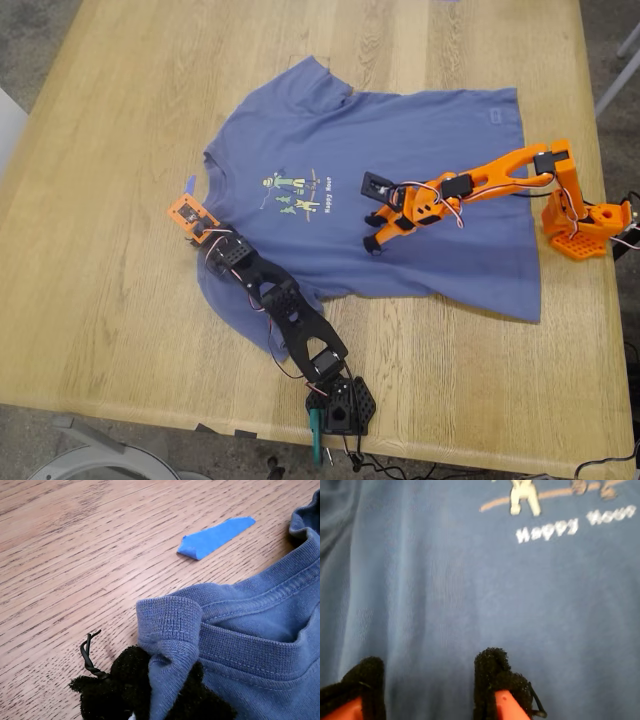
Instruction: Fold a T-shirt
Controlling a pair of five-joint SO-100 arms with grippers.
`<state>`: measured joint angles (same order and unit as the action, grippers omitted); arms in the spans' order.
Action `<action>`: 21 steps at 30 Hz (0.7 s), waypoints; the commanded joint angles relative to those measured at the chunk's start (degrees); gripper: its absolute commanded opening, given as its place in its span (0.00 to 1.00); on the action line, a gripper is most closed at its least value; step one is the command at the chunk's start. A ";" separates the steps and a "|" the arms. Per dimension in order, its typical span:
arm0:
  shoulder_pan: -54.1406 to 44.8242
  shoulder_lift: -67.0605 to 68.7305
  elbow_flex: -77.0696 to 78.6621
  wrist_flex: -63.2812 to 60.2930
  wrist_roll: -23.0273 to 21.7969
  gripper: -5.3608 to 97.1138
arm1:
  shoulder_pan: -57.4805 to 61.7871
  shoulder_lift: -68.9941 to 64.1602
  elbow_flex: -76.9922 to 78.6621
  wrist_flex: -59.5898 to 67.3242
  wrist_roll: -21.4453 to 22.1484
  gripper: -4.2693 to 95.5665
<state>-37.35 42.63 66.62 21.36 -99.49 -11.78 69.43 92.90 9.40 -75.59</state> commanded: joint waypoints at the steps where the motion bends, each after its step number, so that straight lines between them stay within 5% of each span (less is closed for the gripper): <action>1: 4.04 -0.88 -0.70 0.09 -0.35 0.05 | -0.44 0.44 0.97 -0.35 1.85 0.34; 14: 4.31 -0.70 -0.35 0.44 -0.53 0.05 | -4.83 -6.06 -0.35 -5.10 11.69 0.34; 21: 4.75 0.26 -0.09 1.14 -0.70 0.05 | -8.35 -9.40 -4.22 -1.85 13.27 0.34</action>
<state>-37.09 42.54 66.62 21.36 -99.49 -17.40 61.00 90.26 6.86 -62.84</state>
